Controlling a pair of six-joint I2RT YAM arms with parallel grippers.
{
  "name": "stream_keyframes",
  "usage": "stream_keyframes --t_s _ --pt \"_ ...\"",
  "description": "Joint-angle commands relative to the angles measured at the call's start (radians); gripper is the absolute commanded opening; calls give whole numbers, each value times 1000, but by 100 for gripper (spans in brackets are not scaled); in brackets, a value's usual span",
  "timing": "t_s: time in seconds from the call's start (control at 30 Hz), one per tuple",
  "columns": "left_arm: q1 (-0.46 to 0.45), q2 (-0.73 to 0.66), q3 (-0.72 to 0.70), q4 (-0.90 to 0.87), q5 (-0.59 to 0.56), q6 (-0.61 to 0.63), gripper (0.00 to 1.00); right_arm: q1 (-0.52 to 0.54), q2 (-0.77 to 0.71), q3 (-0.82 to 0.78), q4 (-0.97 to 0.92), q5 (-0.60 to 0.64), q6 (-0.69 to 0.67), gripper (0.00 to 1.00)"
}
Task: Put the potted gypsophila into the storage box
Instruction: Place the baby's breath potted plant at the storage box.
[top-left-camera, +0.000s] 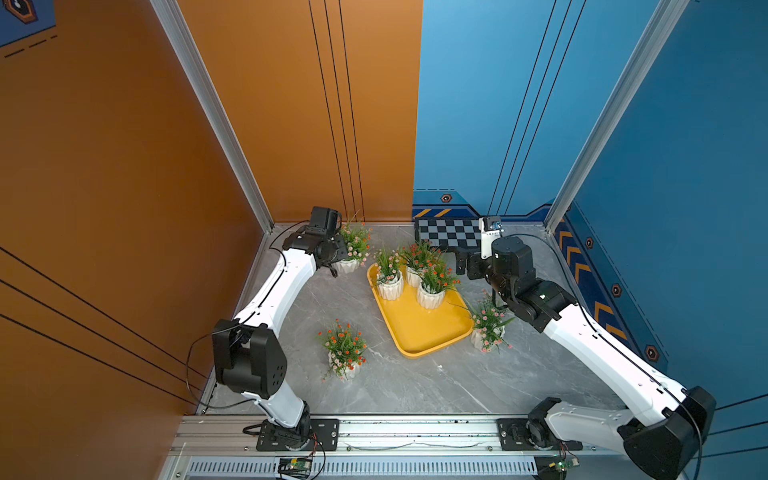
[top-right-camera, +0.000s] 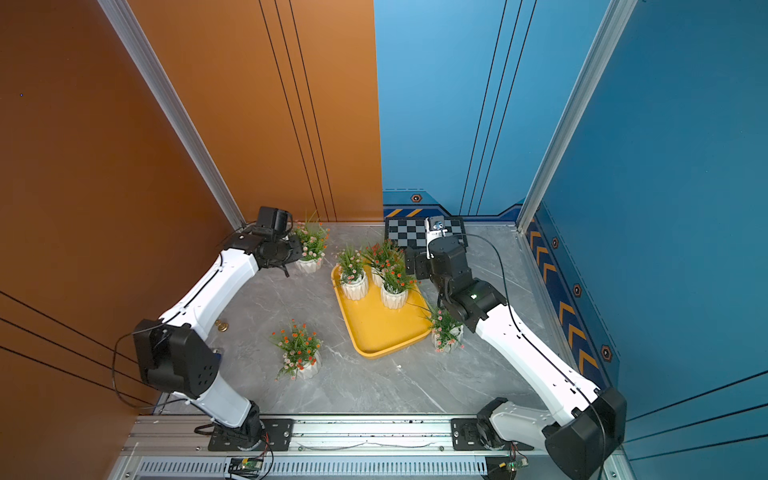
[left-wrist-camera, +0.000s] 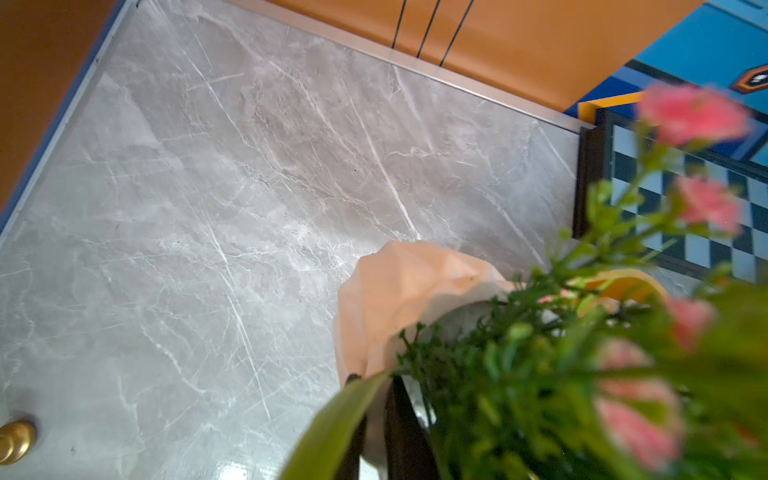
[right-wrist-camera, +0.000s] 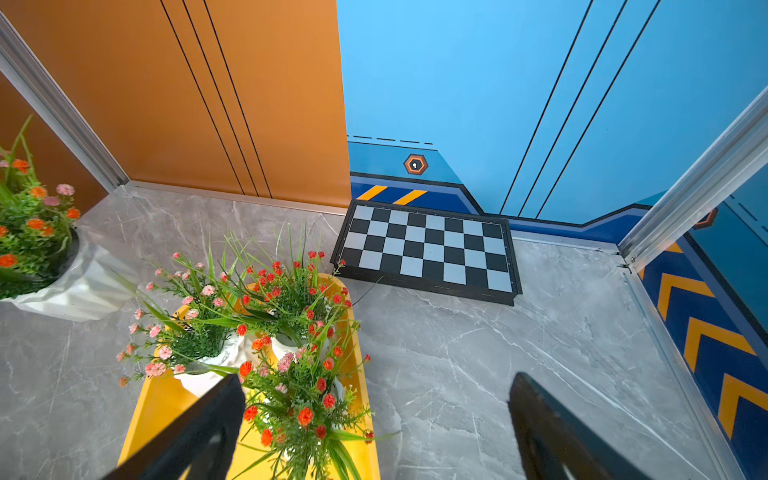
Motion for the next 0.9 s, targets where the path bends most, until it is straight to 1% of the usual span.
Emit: stream_keyframes --t_s 0.0,0.13,0.23,0.4,0.47,0.53,0.63,0.73,0.87 --pt "-74 -111 -34 -17 -54 -19 0 -1 -48 -19 -37 20 -1 100" --pt "-173 -218 -97 -18 -46 -76 0 2 -93 -41 -65 17 8 100" --pt "-278 -249 -139 -18 -47 -121 0 2 -134 -63 -82 19 19 100" --pt "-449 -210 -156 -17 -61 -172 0 4 -208 -98 -98 34 36 100" --pt "-495 -174 -159 -15 -70 -184 0 4 -235 -109 -106 41 40 100" --pt "-508 -139 -167 -10 -58 -205 0 4 -253 -118 -113 40 41 100" --pt "-511 -92 -196 54 -24 -214 0 3 -265 -118 -134 37 40 100" --pt "-495 -34 -208 116 24 -229 0 4 -268 -118 -150 44 37 100" --pt "-476 64 -179 144 50 -219 0 3 -268 -118 -160 63 32 100"
